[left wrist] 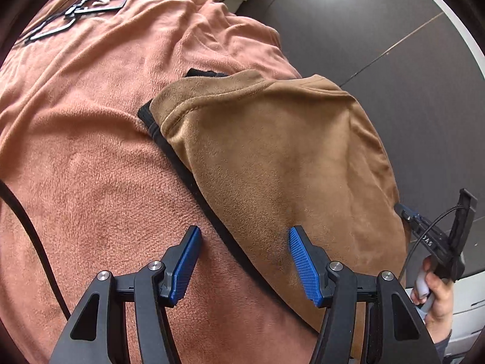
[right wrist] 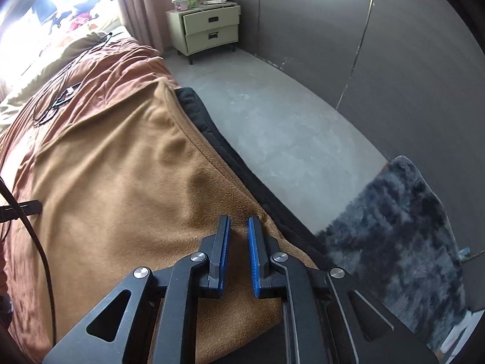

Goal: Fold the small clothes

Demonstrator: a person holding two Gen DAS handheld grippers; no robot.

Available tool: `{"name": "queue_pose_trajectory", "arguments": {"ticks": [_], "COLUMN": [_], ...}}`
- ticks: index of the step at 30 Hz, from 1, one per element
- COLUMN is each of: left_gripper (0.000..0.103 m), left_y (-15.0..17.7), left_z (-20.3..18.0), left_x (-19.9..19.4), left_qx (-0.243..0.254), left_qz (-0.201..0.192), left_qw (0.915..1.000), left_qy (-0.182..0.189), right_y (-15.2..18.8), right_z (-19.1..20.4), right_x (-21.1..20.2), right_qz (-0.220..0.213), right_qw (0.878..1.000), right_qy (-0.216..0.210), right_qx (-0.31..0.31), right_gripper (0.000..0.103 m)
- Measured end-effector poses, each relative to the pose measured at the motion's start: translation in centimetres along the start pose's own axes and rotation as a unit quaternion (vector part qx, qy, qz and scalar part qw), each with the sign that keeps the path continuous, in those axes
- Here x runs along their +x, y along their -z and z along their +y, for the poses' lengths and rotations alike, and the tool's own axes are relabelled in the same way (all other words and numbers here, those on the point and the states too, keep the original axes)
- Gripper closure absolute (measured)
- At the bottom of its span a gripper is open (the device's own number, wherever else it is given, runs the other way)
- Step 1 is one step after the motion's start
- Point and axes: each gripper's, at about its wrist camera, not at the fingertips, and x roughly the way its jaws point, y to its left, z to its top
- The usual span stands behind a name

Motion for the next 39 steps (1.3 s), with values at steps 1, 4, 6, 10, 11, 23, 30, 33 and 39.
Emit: {"name": "queue_pose_trajectory", "arguments": {"ticks": [1, 4, 6, 10, 11, 23, 30, 33, 39], "left_gripper": [0.041, 0.041, 0.041, 0.041, 0.041, 0.033, 0.031, 0.031, 0.029], "left_y": [0.1, 0.5, 0.7, 1.3, 1.5, 5.4, 8.6, 10.0, 13.4], "left_z": [-0.1, -0.1, 0.0, 0.0, -0.1, 0.0, 1.5, 2.0, 2.1], "left_x": [-0.2, -0.9, -1.4, -2.0, -2.2, -7.7, -12.9, -15.5, -21.5], "left_qx": [0.001, 0.008, 0.009, 0.006, 0.007, 0.022, 0.017, 0.022, 0.045], "left_qz": [-0.001, -0.008, -0.011, -0.004, -0.004, -0.015, -0.041, -0.056, -0.090], "left_qw": [1.0000, 0.9999, 0.9999, 1.0000, 1.0000, 0.9995, 0.9986, 0.9975, 0.9937], "left_qy": [-0.001, 0.000, 0.000, 0.001, -0.001, -0.016, -0.029, -0.038, -0.051], "right_y": [0.0, 0.1, 0.8, 2.5, 2.9, 8.5, 10.9, 10.8, 12.7], "right_z": [0.1, 0.0, 0.1, 1.6, 2.2, 8.2, 8.7, 8.5, 8.2], "right_x": [0.1, -0.5, -1.7, -3.9, -4.3, -4.3, -5.9, -7.8, -13.5], "right_qz": [-0.004, -0.014, -0.024, -0.030, -0.033, -0.006, 0.004, 0.016, -0.003], "right_qw": [1.000, 0.999, 0.999, 0.996, 0.996, 0.998, 0.999, 0.998, 0.998], "right_qy": [0.001, 0.000, -0.014, -0.076, -0.082, -0.044, -0.041, -0.051, -0.065], "right_qx": [0.006, 0.035, 0.043, 0.032, 0.022, -0.044, -0.023, -0.020, 0.006], "right_gripper": [0.096, 0.096, 0.092, 0.081, 0.076, 0.053, 0.053, 0.053, 0.053]}}
